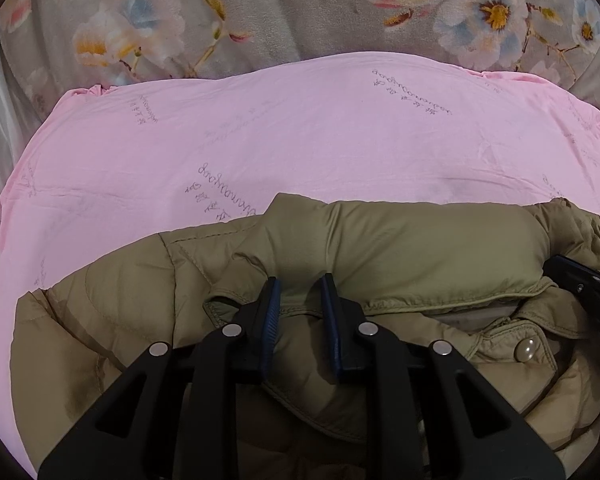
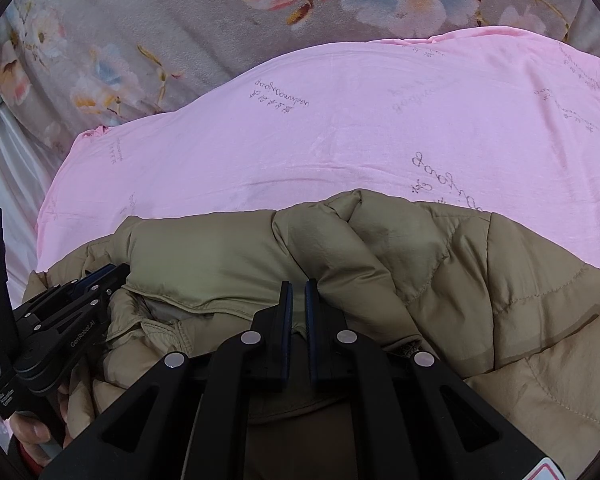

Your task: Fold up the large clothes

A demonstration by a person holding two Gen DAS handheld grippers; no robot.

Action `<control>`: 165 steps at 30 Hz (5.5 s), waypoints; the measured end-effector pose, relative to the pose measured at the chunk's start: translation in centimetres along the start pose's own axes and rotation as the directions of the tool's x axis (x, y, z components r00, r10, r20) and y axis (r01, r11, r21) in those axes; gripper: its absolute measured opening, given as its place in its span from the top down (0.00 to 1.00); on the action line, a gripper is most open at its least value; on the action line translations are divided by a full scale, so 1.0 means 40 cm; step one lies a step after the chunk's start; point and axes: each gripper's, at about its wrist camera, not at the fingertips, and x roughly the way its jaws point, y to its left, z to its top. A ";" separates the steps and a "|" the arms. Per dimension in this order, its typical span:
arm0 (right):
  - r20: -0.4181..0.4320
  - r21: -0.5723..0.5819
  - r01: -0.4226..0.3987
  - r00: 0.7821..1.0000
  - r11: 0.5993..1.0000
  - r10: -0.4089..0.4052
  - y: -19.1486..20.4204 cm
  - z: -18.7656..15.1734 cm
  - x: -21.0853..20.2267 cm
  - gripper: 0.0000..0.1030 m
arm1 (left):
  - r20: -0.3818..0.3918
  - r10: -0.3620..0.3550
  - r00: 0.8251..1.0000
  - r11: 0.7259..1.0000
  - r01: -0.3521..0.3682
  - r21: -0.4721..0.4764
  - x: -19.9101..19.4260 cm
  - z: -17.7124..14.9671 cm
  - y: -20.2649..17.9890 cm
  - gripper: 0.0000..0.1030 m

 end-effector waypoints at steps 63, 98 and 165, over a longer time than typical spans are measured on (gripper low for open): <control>0.391 -0.038 -0.411 0.833 0.911 0.392 -0.070 -0.851 -1.249 0.91 | 0.185 -0.461 0.868 0.813 0.497 -0.303 -1.128 -0.691 0.451 0.94; 0.227 0.220 0.039 0.970 0.975 -0.090 -0.094 -0.372 -0.540 0.92 | -0.032 -0.085 0.996 0.978 0.077 -0.196 -0.430 -0.340 0.273 0.86; 0.147 -0.123 0.157 0.979 0.980 -0.138 0.204 -0.331 -0.488 0.87 | 0.042 -0.052 0.998 0.991 0.056 -0.123 -0.461 -0.306 0.128 0.44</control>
